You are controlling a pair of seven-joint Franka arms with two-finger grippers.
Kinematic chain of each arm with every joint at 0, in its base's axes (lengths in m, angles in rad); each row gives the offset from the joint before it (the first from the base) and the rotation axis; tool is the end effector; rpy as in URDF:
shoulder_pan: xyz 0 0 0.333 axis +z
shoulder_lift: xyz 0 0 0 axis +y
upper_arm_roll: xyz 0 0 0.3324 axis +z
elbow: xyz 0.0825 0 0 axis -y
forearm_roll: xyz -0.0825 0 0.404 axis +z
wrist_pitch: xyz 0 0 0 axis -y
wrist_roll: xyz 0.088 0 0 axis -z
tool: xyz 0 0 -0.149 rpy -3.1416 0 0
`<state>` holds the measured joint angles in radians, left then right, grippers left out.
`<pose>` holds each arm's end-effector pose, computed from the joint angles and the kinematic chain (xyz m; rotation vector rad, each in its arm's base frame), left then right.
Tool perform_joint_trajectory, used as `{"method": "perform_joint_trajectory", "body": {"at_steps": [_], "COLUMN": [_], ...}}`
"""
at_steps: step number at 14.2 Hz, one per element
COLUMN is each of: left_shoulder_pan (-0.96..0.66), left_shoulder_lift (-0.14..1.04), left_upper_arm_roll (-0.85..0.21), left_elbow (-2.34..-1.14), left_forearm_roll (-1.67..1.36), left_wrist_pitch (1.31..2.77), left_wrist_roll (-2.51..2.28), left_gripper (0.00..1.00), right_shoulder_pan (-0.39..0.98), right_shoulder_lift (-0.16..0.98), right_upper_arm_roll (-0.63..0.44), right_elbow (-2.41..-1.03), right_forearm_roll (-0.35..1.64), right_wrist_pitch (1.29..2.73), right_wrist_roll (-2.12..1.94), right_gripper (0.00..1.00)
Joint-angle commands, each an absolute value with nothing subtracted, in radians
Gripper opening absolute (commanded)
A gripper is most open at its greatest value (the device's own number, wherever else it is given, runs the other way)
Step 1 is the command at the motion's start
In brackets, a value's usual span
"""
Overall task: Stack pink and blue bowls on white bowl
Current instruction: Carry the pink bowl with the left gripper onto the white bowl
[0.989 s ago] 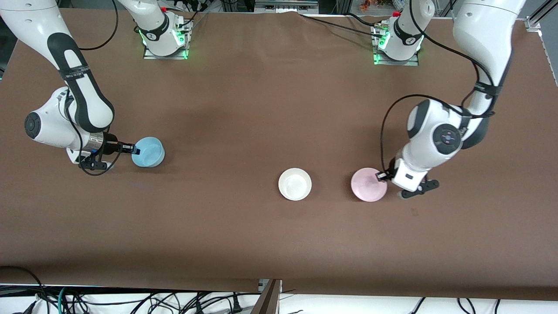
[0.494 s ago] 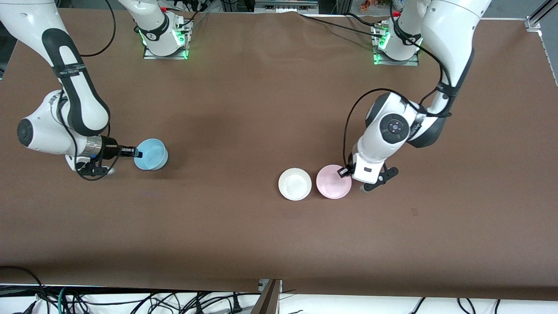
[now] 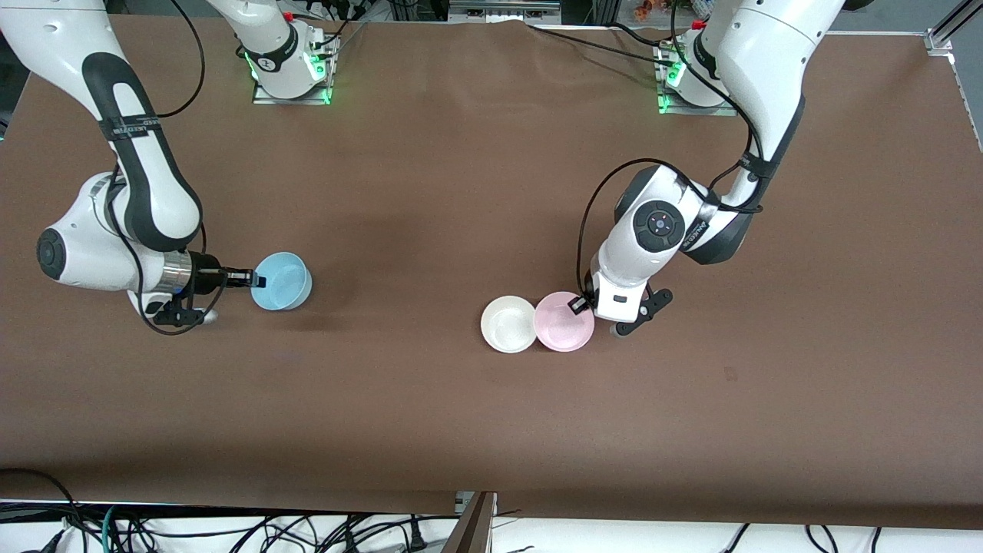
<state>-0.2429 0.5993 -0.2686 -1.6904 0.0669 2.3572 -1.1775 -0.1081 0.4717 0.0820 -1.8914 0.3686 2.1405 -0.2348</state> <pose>0.6317 -0.3327 0.2271 2.8404 0.9922 -0.0216 0.6246 0.0111 0.2028 -2.7802 0.0440 0.2496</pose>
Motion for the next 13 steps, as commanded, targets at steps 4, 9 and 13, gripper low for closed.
{"method": "perform_joint_trajectory", "body": {"at_steps": [4,9,13], "left_shoulder_pan": [-0.284,-0.350,-0.374], "left_shoulder_lift": [0.606,0.615,0.635], "left_upper_arm_roll": [-0.267,-0.265,-0.265], "left_elbow": [-1.585,-1.586,-1.585], "left_forearm_roll": [0.074,0.074,0.075], "left_wrist_pitch": [2.272,2.272,2.279], "left_wrist_roll": [-1.261,-1.422,-1.462], "left_gripper": [0.00,0.00,0.00], "right_shoulder_pan": [-0.083,-0.035,0.012], "right_shoulder_lift": [0.479,0.485,0.492], "right_upper_arm_roll": [0.084,0.084,0.084], "right_elbow": [-1.838,-1.825,-1.798], "right_forearm_roll": [0.383,0.417,0.471], "right_wrist_pitch": [2.120,2.132,2.132], "right_wrist_roll": [-0.186,-0.109,-0.037], "right_gripper": [0.00,0.00,0.00]}}
